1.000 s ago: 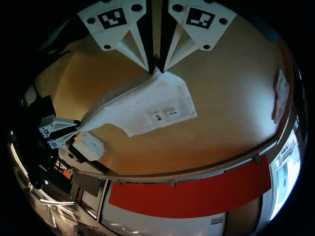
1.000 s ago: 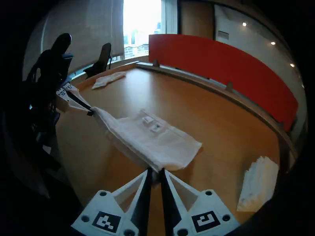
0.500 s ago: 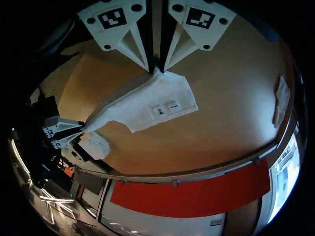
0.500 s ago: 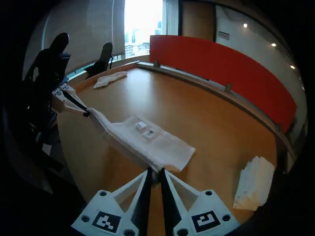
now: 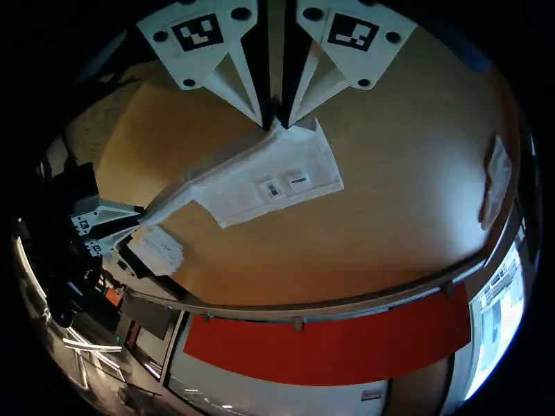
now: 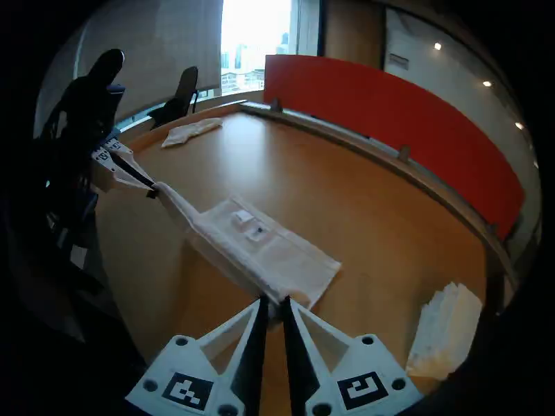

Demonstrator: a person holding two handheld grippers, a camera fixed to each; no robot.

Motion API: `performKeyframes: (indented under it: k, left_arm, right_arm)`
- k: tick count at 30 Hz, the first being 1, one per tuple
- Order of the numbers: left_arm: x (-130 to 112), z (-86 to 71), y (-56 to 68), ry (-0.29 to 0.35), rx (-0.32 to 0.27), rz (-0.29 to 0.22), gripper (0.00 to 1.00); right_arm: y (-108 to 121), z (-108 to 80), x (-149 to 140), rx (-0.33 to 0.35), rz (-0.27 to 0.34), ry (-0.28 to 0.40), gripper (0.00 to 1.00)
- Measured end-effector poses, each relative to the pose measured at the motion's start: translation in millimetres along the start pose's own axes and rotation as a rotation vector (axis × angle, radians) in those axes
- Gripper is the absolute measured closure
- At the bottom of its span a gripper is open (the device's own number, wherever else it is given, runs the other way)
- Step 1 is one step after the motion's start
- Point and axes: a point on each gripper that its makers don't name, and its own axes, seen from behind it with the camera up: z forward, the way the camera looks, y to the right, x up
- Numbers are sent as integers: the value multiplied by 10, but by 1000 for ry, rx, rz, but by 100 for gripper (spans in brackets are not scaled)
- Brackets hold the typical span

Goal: Fold towel

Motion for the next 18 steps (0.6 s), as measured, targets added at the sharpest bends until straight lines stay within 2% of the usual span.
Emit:
performKeyframes:
  k: [9, 18]
  left_arm:
    - [90, 283, -164, -6, 31, -19, 90]
    - [142, 558, -285, -29, 36, 11, 90]
  right_arm:
    - [182, 257, 7, -3, 4, -30, 85]
    - [301, 462, -55, -5, 25, -69, 85]
